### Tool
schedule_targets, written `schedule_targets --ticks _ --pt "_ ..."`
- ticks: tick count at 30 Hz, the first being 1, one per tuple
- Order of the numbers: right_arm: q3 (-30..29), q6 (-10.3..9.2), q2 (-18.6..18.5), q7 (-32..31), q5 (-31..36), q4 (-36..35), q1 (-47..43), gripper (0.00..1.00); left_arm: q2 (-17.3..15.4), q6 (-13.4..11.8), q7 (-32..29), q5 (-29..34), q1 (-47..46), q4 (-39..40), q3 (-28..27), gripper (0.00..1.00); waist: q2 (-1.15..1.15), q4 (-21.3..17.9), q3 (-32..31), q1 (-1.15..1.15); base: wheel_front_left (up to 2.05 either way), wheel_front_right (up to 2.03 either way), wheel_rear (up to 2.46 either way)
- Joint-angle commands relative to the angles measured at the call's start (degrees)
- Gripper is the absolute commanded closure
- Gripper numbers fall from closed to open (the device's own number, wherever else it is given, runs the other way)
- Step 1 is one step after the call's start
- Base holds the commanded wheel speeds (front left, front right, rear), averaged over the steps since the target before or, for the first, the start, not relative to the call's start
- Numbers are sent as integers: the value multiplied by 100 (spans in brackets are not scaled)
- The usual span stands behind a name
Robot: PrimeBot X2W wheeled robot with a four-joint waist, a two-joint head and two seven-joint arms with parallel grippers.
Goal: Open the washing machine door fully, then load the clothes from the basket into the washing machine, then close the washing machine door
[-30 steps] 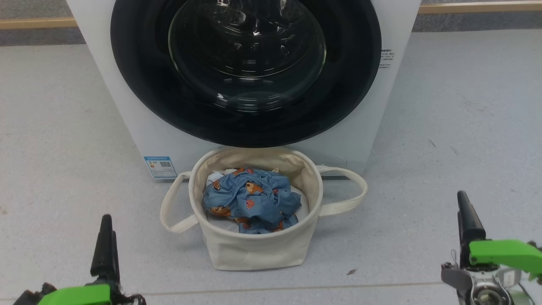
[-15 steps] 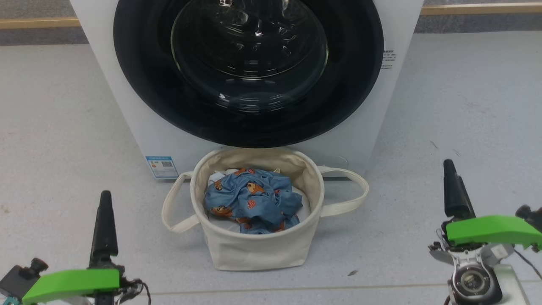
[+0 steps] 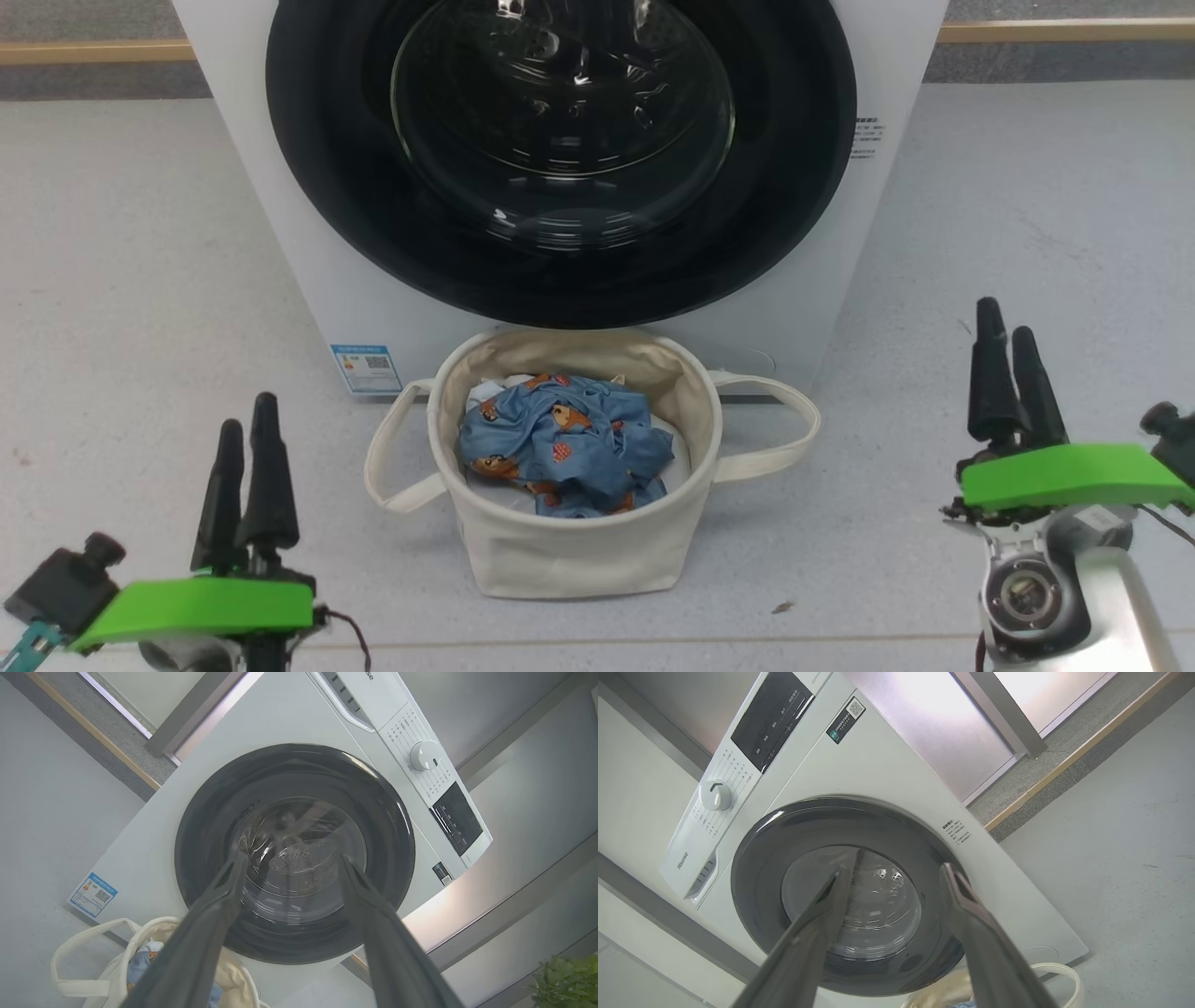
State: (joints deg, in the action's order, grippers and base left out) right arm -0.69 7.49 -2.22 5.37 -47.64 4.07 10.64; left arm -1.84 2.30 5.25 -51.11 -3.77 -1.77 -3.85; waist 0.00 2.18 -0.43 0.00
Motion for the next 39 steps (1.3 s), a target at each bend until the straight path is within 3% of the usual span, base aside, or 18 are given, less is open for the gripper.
schedule_targets --ticks 1,22,39 --pt "133 0 -40 62 197 -264 386 0 -71 -16 75 200 -318 279 -49 0 0 3 -2 0 0 0 0" --pt "601 0 -50 431 2249 39 552 0 -98 -383 444 2799 -353 310 392 0 0 31 34 0 0 0 0" --pt "568 0 -58 716 3398 647 512 0 -122 -640 729 4057 -428 -374 794 0 0 54 63 0 0 0 0"
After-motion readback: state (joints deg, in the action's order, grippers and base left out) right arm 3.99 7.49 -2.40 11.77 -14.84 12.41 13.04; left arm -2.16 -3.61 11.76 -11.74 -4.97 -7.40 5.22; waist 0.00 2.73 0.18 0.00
